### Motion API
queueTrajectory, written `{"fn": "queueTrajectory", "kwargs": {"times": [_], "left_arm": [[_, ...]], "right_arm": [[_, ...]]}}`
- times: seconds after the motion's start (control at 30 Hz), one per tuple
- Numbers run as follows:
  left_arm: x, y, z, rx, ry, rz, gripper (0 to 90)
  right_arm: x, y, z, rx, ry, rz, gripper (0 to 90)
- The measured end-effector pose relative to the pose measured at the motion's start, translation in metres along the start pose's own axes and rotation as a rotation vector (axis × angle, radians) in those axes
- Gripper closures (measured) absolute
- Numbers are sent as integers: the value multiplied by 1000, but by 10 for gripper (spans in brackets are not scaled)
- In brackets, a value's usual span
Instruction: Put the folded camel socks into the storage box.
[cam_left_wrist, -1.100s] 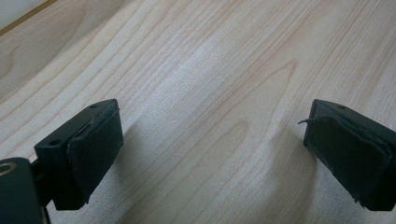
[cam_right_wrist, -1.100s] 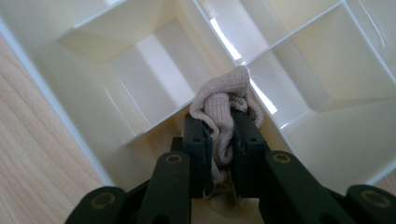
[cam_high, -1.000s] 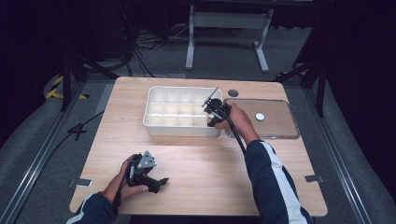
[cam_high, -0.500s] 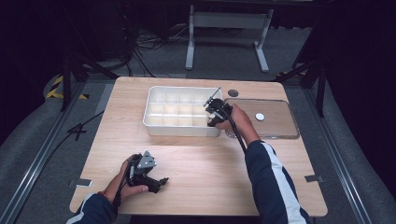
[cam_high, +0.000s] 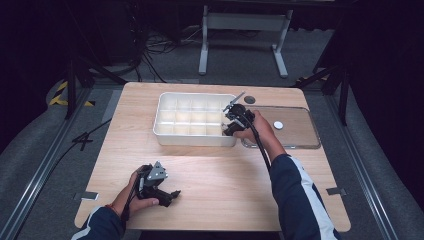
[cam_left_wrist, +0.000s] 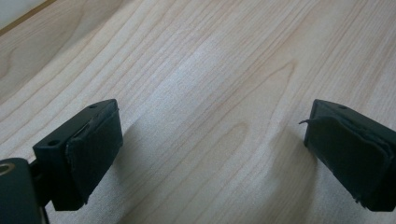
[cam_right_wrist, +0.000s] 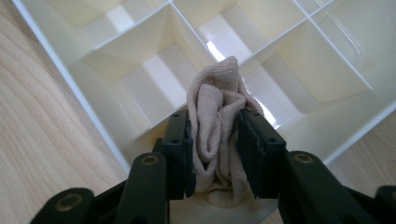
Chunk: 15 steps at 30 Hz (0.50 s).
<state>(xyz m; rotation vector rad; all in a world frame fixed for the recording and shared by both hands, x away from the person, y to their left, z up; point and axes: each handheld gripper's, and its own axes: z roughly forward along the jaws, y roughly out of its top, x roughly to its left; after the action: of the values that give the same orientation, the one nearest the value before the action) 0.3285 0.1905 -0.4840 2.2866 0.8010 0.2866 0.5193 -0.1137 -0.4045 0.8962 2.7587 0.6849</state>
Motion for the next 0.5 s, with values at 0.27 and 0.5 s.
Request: {"fn": "queueTrajectory", "kwargs": {"times": [0.27, 0.5], "left_arm": [[0, 0, 0, 3, -3, 0, 45], [0, 0, 0, 1, -1, 1, 45]], "right_arm": [[8, -7, -12, -61, -37, -12, 580], [16, -10, -21, -104, -88, -26, 534]]}}
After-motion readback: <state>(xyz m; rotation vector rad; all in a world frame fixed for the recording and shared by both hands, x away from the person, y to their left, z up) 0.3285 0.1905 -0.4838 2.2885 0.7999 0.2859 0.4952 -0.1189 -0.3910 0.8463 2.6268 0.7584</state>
